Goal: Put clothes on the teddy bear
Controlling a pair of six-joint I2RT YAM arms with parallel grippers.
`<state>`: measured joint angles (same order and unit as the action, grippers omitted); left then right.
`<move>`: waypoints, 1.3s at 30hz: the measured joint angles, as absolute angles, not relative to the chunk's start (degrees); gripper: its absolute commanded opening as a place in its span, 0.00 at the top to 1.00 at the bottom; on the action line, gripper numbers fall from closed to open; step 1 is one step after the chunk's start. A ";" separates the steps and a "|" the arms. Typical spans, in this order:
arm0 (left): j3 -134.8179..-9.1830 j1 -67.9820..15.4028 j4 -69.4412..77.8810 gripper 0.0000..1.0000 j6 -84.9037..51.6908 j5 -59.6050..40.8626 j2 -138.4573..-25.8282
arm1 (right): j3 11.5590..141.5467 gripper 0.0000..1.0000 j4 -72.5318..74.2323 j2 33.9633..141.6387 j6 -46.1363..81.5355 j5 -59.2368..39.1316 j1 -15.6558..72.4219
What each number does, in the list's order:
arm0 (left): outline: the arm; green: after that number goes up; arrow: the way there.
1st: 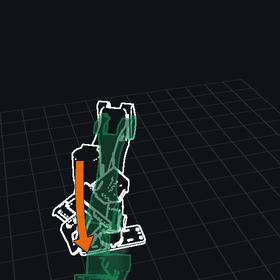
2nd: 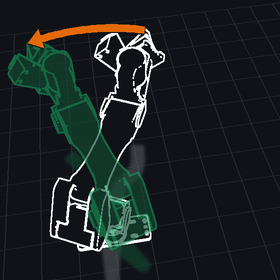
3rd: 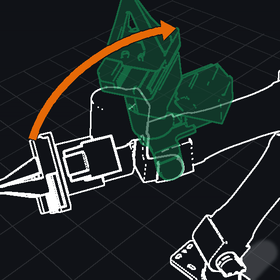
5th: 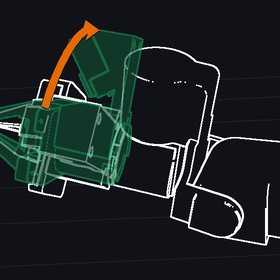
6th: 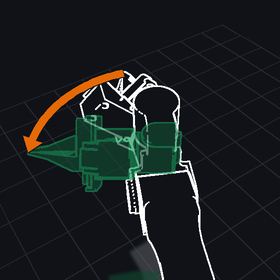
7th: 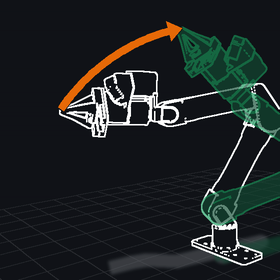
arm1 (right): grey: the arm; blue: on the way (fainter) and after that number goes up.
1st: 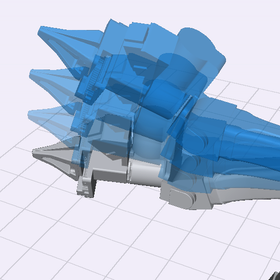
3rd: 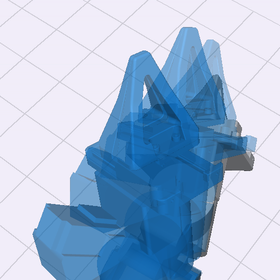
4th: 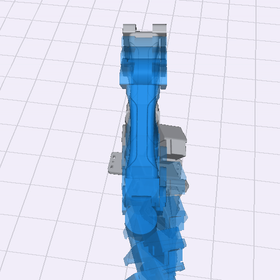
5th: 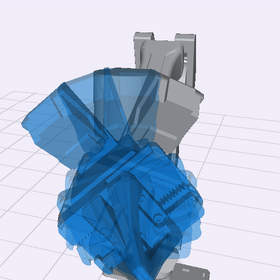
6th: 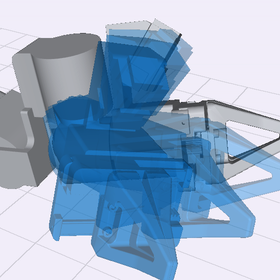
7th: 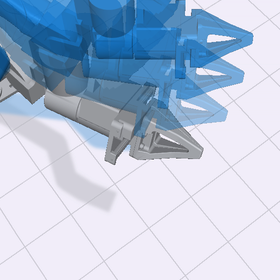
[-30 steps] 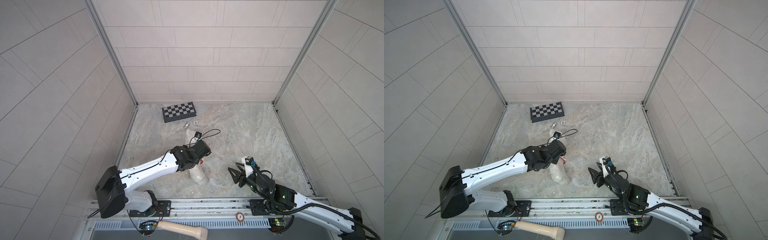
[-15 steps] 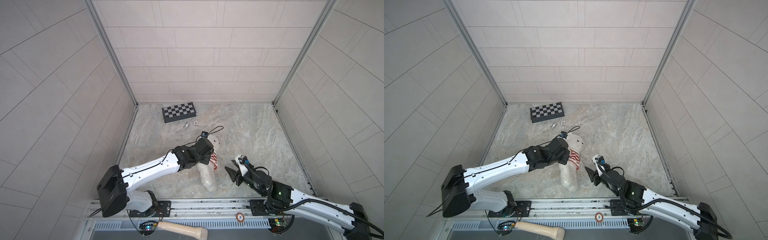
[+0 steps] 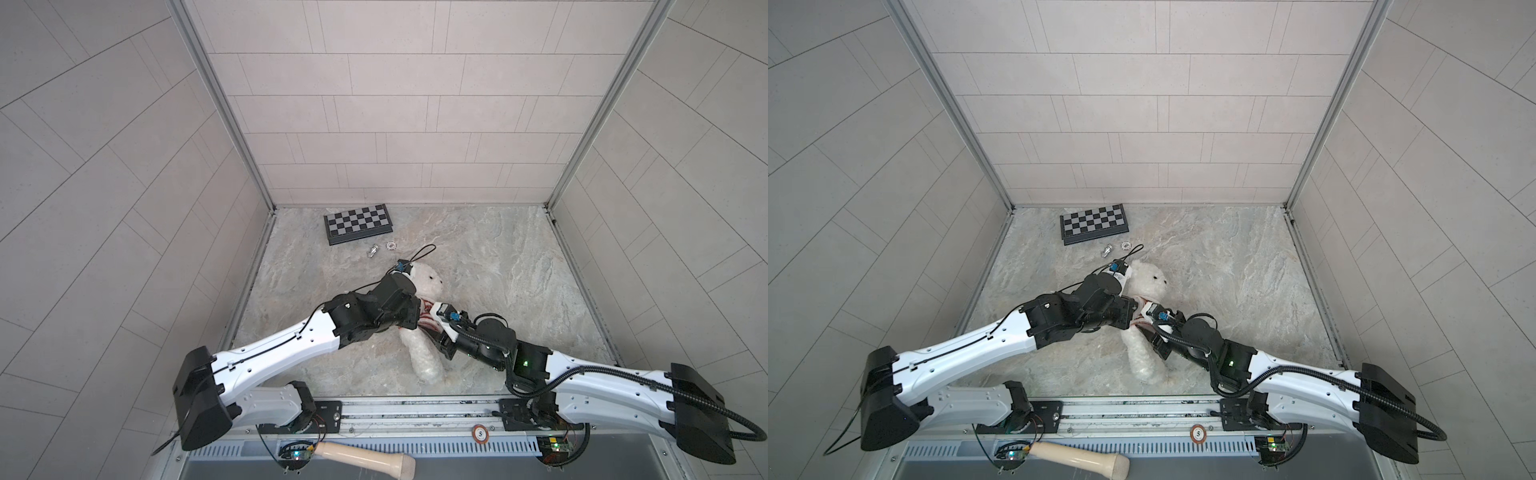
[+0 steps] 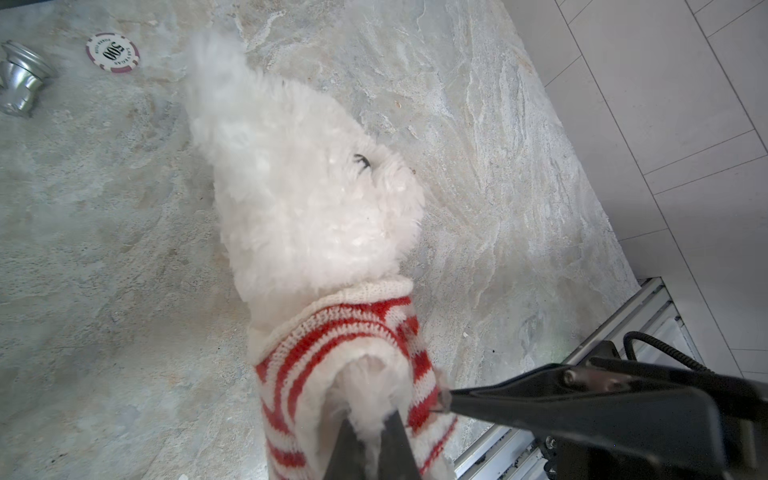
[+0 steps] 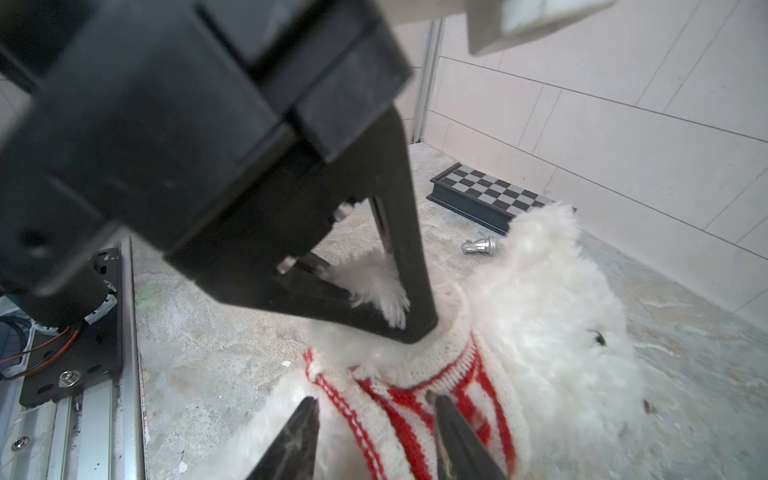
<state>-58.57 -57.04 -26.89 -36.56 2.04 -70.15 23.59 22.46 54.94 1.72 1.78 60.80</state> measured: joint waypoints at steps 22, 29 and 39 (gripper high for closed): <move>-57.84 -57.08 -27.88 1.00 -39.66 4.21 -65.23 | 20.86 1.00 25.80 54.33 -2.31 -1.15 62.87; -57.28 -57.25 -27.83 1.00 -40.49 4.80 -64.12 | 19.18 1.00 26.52 52.51 -3.62 -1.78 63.86; -54.26 -57.34 -25.85 1.00 -41.21 4.60 -62.22 | 19.38 0.65 25.15 51.70 -4.16 0.71 64.12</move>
<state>-54.26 -57.34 -25.85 -41.21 4.60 -62.22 19.38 25.15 51.70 -4.16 0.71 64.12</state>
